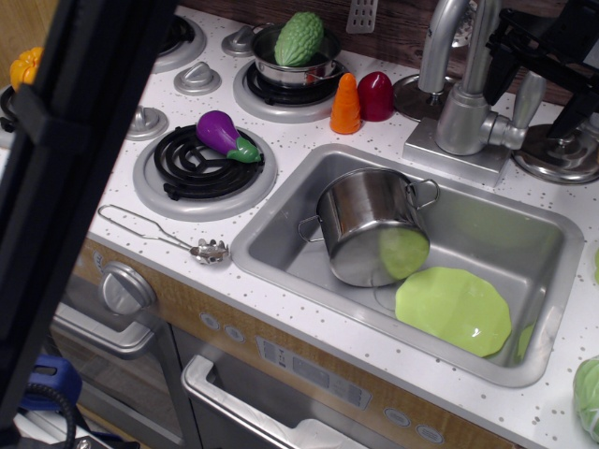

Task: Turn lever vertical to front

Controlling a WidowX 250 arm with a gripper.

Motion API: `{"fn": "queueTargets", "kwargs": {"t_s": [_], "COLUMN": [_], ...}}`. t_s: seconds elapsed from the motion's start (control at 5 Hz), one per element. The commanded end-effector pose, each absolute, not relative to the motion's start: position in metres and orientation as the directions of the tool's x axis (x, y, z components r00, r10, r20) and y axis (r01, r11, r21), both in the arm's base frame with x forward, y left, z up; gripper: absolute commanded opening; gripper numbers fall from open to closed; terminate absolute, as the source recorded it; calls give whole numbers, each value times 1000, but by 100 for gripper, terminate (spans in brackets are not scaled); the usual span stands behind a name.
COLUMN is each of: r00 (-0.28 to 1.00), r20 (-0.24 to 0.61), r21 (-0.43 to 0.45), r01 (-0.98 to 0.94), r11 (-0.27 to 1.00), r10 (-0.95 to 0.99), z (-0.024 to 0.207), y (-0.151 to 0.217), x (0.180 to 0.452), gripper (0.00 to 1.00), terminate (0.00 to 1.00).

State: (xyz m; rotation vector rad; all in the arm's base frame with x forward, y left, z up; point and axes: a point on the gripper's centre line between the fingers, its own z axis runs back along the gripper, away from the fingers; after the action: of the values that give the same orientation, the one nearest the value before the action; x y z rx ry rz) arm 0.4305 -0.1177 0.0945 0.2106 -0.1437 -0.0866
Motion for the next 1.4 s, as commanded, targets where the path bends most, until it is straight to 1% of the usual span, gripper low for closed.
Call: {"fn": "queueTargets", "kwargs": {"t_s": [0.0, 0.2, 0.6, 1.0, 1.2], "r00": [986, 964, 945, 915, 907], "r20": [133, 241, 302, 376, 389], "r21": [214, 266, 293, 274, 276], "r01": [71, 43, 32, 43, 54], "r11": [974, 963, 956, 961, 960], "r10": [-101, -110, -124, -148, -163], "z": [94, 106, 136, 127, 119], "y": [-118, -118, -113, -110, -105], "x": [430, 438, 464, 476, 482], "gripper": [100, 100, 100, 100, 100], "terminate": [0, 0, 0, 0, 0]}}
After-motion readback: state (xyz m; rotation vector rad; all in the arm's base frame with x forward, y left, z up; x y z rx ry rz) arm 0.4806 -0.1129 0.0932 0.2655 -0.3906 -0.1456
